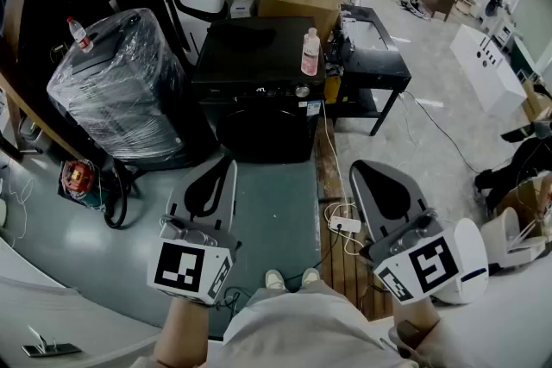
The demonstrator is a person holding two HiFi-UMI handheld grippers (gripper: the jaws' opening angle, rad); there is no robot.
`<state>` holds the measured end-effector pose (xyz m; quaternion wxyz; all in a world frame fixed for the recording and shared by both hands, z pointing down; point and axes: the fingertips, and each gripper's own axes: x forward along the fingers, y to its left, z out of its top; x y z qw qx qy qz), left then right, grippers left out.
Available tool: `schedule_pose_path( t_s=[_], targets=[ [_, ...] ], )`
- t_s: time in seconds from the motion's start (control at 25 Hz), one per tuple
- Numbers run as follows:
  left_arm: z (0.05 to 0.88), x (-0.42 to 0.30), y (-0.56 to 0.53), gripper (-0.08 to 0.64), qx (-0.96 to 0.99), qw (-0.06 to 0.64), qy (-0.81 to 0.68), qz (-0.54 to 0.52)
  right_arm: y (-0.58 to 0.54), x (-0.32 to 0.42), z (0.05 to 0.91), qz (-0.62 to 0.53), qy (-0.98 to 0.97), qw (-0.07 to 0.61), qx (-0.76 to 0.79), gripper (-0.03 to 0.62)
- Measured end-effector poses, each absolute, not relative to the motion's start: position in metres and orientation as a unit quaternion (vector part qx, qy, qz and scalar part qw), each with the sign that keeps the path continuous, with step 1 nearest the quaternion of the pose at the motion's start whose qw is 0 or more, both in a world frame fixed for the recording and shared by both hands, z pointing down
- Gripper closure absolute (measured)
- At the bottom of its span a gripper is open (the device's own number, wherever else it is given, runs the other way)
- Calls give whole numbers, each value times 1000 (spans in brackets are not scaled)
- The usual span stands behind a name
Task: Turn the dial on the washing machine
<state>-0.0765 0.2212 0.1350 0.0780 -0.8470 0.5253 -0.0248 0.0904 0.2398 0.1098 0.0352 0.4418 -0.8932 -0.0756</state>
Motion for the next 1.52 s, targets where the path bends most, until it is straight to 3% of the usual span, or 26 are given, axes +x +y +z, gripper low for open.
schedule_pose_path(
  t_s=[0.64,0.68,0.72,0.76,1.52],
  targets=[
    [148,-96,205,540,-847,73,524,-45,226,82,112,-73,-884,20,462,565],
    [148,-97,204,540,-849,73,521,-42,224,82,112,-72,-880,22,469,531],
    [148,-98,203,540,-851,75,518,-40,222,83,113,-71,-876,24,477,388],
    [148,-99,202,540,-853,77,515,-39,220,85,115,-69,-872,28,484,334],
    [172,-91,97,540,-857,61,508,-57,107,111,155,-41,-851,61,520,334]
  ],
)
